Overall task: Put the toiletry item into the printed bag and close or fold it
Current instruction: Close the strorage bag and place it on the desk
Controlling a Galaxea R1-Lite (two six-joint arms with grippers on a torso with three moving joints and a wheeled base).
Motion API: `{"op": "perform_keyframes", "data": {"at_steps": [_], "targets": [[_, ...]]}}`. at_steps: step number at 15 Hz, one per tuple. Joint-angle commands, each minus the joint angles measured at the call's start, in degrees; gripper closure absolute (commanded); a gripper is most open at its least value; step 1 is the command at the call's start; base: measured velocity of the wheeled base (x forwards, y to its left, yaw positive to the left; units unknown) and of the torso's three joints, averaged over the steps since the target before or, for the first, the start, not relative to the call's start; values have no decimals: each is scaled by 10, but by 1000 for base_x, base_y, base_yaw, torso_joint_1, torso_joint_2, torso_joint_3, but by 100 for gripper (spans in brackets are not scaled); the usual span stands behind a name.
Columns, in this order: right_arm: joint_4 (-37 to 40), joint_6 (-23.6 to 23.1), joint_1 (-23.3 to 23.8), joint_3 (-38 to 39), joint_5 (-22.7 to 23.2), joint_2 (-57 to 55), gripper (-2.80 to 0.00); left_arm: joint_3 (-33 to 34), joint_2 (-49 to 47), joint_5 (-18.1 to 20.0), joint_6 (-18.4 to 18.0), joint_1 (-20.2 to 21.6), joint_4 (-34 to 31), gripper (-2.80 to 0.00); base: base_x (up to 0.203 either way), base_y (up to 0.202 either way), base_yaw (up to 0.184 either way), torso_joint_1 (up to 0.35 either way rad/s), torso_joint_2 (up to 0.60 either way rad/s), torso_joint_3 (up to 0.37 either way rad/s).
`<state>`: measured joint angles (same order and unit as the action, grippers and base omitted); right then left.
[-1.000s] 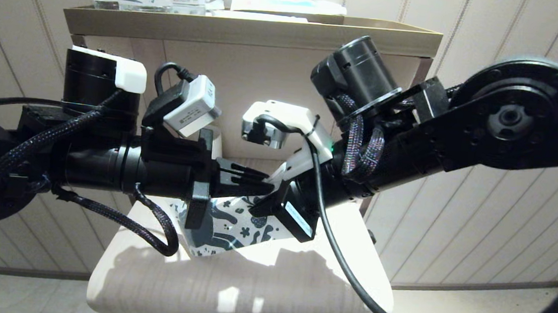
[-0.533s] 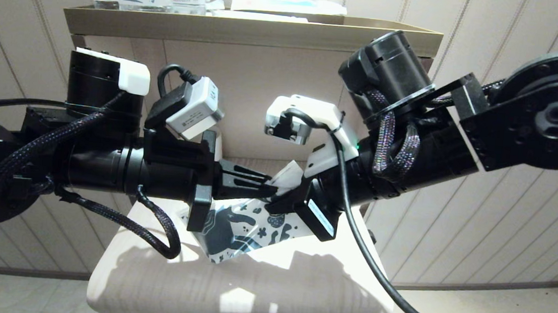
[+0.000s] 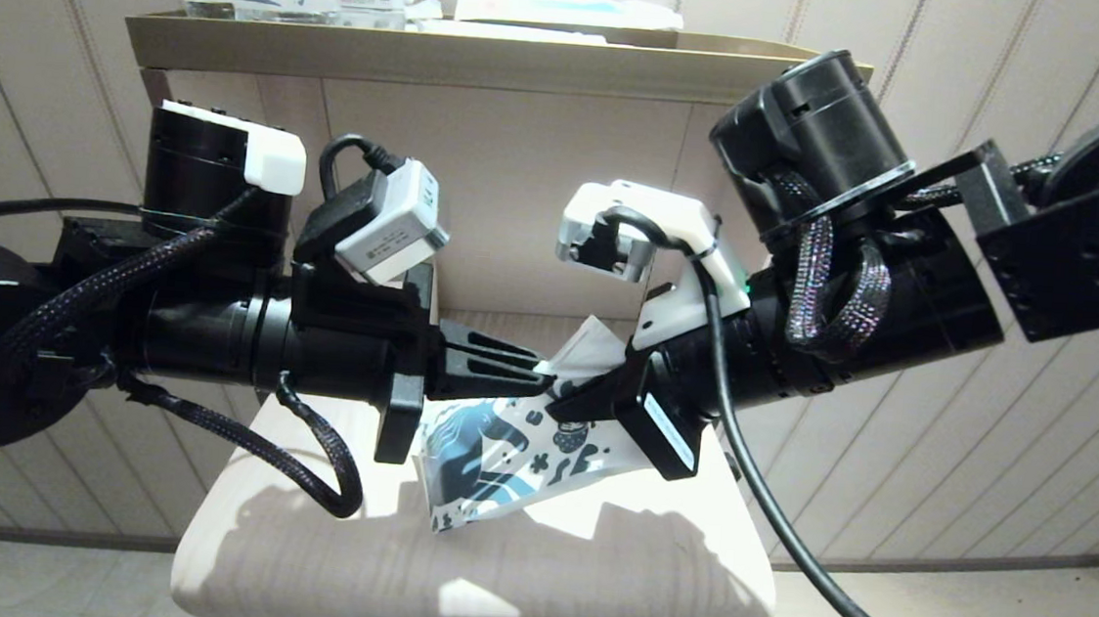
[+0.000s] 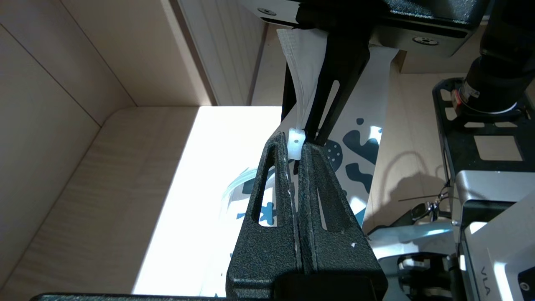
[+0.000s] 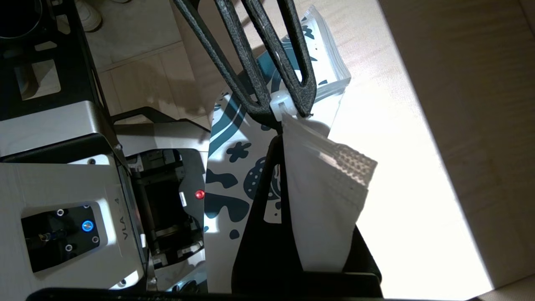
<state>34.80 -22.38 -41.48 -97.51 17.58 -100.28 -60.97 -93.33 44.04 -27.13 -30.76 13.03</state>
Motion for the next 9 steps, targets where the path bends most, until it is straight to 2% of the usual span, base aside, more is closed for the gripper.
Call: {"op": "perform_keyframes", "data": {"at_steps": [1,9], "targets": [[2,-2,-2,1,1,8,0,3,-2,2,-2,0,0,0,0,0,0,0,0,0],[2,-1,0,3,1,13,0,3,-5,1,-6,0,0,0,0,0,0,0,0,0]]}}
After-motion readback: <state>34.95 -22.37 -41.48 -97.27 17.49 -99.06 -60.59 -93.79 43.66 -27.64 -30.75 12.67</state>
